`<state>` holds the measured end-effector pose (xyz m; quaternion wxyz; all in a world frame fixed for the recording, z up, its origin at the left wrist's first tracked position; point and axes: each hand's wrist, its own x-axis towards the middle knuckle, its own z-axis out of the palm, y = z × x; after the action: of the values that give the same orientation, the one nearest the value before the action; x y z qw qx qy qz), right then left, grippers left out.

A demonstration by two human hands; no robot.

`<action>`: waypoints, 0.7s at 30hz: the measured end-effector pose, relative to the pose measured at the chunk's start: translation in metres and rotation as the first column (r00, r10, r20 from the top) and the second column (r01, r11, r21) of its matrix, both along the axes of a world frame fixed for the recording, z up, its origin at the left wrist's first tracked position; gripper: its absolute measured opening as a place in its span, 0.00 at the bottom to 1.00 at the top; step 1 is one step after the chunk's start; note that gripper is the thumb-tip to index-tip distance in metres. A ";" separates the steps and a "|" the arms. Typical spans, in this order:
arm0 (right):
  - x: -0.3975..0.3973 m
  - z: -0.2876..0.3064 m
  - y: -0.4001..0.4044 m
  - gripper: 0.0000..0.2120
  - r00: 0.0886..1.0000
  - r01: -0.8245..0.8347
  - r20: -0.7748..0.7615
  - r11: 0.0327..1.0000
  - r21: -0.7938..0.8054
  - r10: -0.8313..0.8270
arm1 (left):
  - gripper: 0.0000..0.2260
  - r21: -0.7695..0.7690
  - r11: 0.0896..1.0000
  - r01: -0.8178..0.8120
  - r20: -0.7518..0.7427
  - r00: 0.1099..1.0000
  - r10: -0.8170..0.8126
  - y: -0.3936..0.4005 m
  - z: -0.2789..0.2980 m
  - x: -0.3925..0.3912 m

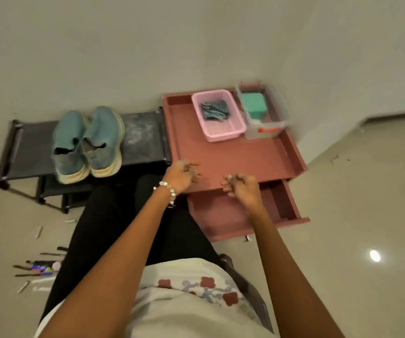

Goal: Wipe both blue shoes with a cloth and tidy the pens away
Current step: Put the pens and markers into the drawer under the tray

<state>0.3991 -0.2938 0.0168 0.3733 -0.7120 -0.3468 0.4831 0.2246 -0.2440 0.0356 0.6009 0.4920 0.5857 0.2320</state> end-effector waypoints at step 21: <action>-0.439 0.029 0.071 0.09 0.321 -0.934 -0.042 0.324 0.152 0.946 | 0.12 0.035 0.016 -0.999 -0.097 0.013 0.995 -0.183 0.003 -0.377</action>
<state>-0.0400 -0.2228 0.0458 0.0796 -0.3286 -0.6951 0.6345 -0.1522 -0.4268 0.0390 0.2478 -0.0626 0.7948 0.5504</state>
